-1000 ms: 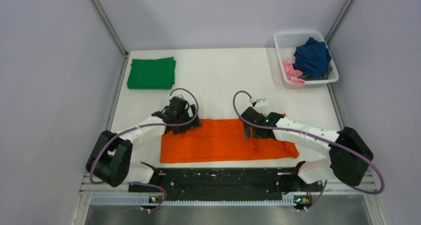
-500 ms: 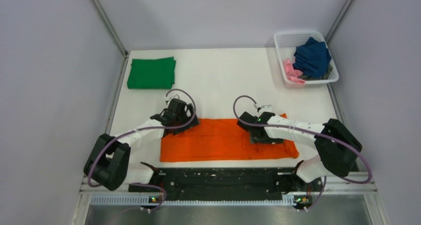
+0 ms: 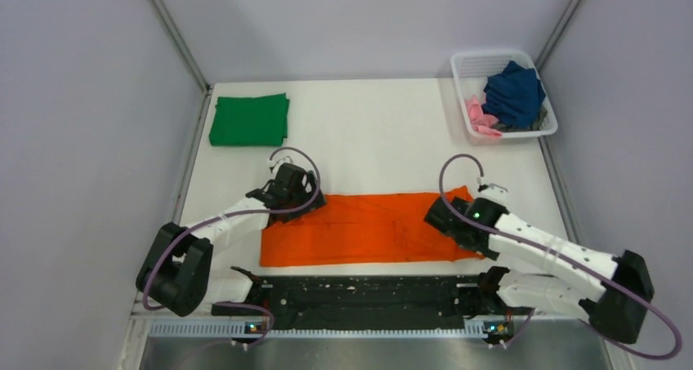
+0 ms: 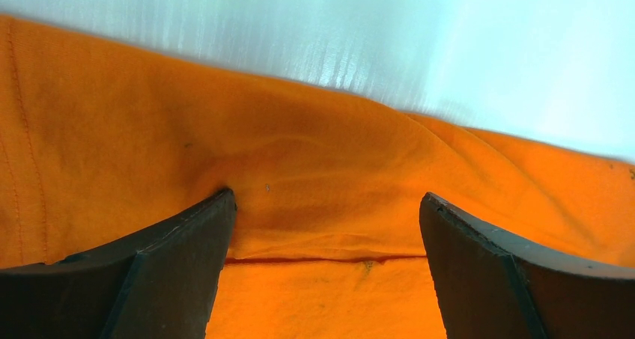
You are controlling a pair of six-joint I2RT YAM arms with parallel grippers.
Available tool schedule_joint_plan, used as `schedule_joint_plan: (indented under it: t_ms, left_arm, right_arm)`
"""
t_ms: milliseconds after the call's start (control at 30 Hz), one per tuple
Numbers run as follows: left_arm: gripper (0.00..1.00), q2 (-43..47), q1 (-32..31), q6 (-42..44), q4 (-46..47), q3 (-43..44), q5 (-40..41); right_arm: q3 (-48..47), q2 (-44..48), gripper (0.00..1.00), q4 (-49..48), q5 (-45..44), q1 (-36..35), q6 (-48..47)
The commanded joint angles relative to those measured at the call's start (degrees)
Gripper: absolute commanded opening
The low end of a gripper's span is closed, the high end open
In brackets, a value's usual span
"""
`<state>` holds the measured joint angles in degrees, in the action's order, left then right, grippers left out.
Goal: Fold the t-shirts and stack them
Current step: Fold the other side of the tshirt into a rectangle, then rotate the tshirt 90 degrees
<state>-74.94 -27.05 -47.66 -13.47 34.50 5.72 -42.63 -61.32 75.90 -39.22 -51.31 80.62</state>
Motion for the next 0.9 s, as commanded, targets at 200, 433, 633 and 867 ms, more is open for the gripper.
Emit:
schedule_joint_plan:
  t_ms: [200, 433, 633, 867]
  left_arm:
    - [0.99, 0.1, 0.5, 0.2, -7.5, -1.0, 1.1]
    - [0.99, 2.6, 0.2, -1.3, -8.5, -4.0, -0.6]
    - [0.99, 6.6, -0.9, -4.9, -10.1, -5.7, -1.0]
    - [0.99, 7.7, -6.6, -19.1, -4.5, -8.5, -2.6]
  right_arm:
    - [15.5, 29.6, 0.99, -40.2, 13.5, -0.3, -17.9]
    - [17.3, 7.4, 0.99, -56.1, 21.0, 6.0, -23.9]
    - [11.9, -13.4, 0.99, -65.8, 26.4, 16.1, -33.5]
    - [-5.0, -34.9, 0.99, -72.2, 37.7, 26.9, -47.5]
